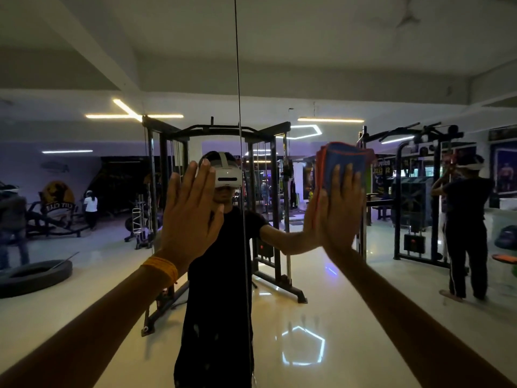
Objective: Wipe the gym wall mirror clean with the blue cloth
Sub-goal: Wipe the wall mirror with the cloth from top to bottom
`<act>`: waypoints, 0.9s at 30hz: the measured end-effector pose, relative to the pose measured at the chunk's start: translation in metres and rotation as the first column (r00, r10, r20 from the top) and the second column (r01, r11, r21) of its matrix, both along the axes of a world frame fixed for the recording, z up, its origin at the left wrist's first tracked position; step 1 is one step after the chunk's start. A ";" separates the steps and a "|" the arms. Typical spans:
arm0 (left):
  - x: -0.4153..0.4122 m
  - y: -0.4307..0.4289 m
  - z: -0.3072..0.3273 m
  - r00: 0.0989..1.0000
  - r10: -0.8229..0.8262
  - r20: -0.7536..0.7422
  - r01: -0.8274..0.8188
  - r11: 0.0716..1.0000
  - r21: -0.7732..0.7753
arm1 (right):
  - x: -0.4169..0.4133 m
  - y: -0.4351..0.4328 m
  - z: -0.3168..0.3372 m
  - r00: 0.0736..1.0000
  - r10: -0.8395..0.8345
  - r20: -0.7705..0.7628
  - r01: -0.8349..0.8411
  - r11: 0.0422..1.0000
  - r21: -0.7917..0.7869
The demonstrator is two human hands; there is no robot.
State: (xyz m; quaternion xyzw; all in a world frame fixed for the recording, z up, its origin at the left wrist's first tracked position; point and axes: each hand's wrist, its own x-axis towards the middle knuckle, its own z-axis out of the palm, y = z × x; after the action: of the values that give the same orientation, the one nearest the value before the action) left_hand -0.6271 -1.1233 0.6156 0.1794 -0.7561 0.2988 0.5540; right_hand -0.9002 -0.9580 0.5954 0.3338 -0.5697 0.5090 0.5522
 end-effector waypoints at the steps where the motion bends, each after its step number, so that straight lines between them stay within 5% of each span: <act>1: -0.002 0.003 0.004 1.000 -0.015 -0.015 0.015 1.000 0.007 | 0.014 -0.009 -0.005 0.999 0.007 -0.043 -0.004 0.998 0.062; 4: -0.006 0.013 0.021 0.999 -0.028 -0.019 0.028 1.000 0.007 | 0.045 -0.025 -0.009 0.938 0.119 -0.325 0.019 0.920 0.392; 6: -0.006 0.015 0.038 1.000 0.000 -0.017 0.000 1.000 0.006 | 0.046 -0.023 0.025 0.893 0.116 -0.434 0.090 0.901 0.425; 8: -0.003 0.011 0.057 0.998 0.047 -0.036 -0.045 0.998 0.051 | 0.038 -0.020 0.071 0.930 0.065 -0.361 0.061 0.943 0.327; 11: 0.006 -0.001 0.079 0.996 0.079 -0.042 -0.077 0.995 0.069 | 0.025 -0.020 0.118 0.998 -0.041 -0.052 0.047 0.993 0.105; 13: 0.010 -0.006 0.084 0.996 0.083 -0.015 -0.082 0.996 0.038 | 0.056 -0.037 0.111 0.994 -0.110 -0.026 0.112 0.991 0.077; 17: 0.012 -0.009 0.079 0.998 0.068 -0.018 -0.068 0.998 0.003 | 0.094 -0.041 0.063 0.875 0.077 -0.478 0.143 0.902 0.407; 19: 0.012 -0.012 0.080 0.998 0.061 -0.027 -0.062 0.998 -0.009 | 0.061 -0.030 0.077 0.848 0.012 -0.531 0.246 0.877 0.412; 22: 0.012 -0.013 0.079 0.998 0.055 -0.039 -0.057 0.997 -0.044 | 0.042 -0.027 0.109 0.940 -0.288 -0.181 0.294 0.956 0.006; 24: 0.011 -0.012 0.078 0.998 0.042 -0.045 -0.045 0.997 -0.058 | 0.065 -0.032 0.107 0.995 -0.017 -0.098 -0.007 0.969 -0.248; 27: 0.011 -0.012 0.078 0.997 0.056 -0.045 -0.059 0.996 -0.064 | 0.104 -0.036 0.067 0.976 0.002 -0.219 0.039 0.983 0.182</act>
State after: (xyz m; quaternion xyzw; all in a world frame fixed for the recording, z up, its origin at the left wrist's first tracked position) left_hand -0.6164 -1.1352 0.6936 0.1892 -0.7282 0.3353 0.5670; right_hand -0.7964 -0.9942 0.6626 0.4323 -0.5534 0.4091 0.5827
